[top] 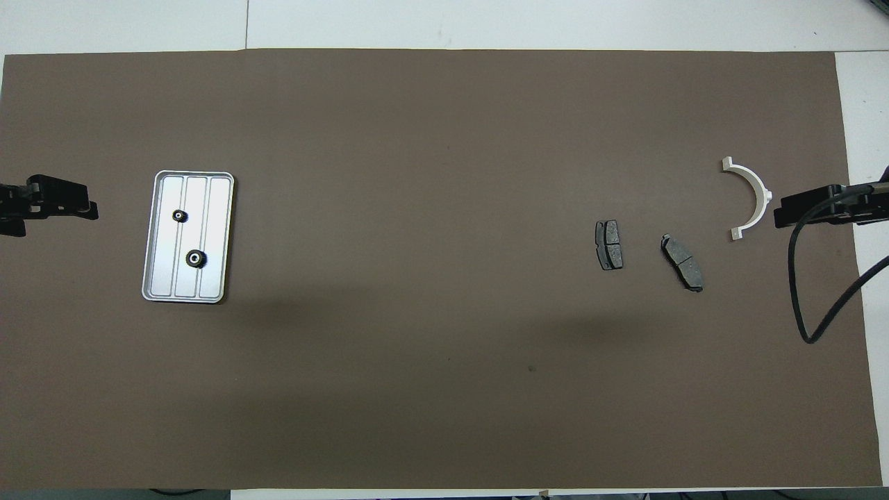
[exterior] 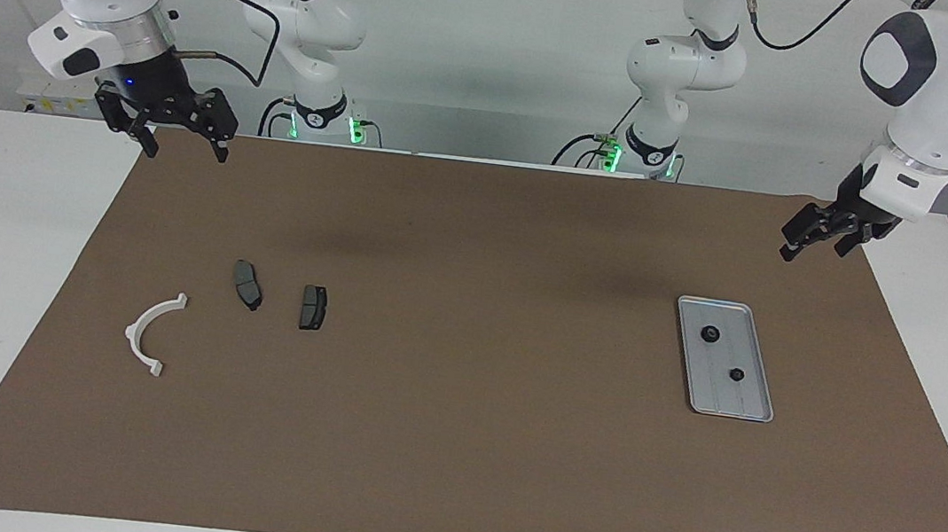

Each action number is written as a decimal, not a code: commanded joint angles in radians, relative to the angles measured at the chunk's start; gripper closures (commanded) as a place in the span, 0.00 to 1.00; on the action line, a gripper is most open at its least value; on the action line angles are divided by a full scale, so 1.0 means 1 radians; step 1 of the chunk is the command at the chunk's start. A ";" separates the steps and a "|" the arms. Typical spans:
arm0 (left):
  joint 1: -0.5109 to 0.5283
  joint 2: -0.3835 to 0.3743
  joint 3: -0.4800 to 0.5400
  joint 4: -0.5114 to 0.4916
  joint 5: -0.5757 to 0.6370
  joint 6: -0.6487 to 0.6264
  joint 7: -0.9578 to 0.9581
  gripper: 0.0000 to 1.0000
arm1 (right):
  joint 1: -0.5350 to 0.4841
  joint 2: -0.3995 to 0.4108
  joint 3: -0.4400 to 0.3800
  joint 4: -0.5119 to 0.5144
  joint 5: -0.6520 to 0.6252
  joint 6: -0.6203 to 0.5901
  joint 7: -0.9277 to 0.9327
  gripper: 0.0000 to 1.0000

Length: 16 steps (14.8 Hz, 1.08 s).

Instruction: Place bearing gear from tray to pile

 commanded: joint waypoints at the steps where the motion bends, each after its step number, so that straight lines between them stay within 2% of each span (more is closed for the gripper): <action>1: 0.010 0.014 -0.009 0.022 0.003 -0.005 0.013 0.00 | -0.014 0.007 0.007 0.017 0.008 -0.017 -0.007 0.00; 10: 0.009 0.016 -0.001 0.019 0.003 -0.010 0.004 0.00 | -0.015 0.004 0.004 0.009 0.014 -0.014 0.002 0.00; 14: 0.003 0.013 0.005 -0.025 0.008 0.016 -0.056 0.00 | -0.019 0.002 0.004 0.011 0.012 -0.018 0.002 0.00; 16: -0.008 0.022 0.000 -0.059 0.069 0.042 -0.073 0.00 | -0.019 0.002 0.004 0.011 0.012 -0.017 0.002 0.00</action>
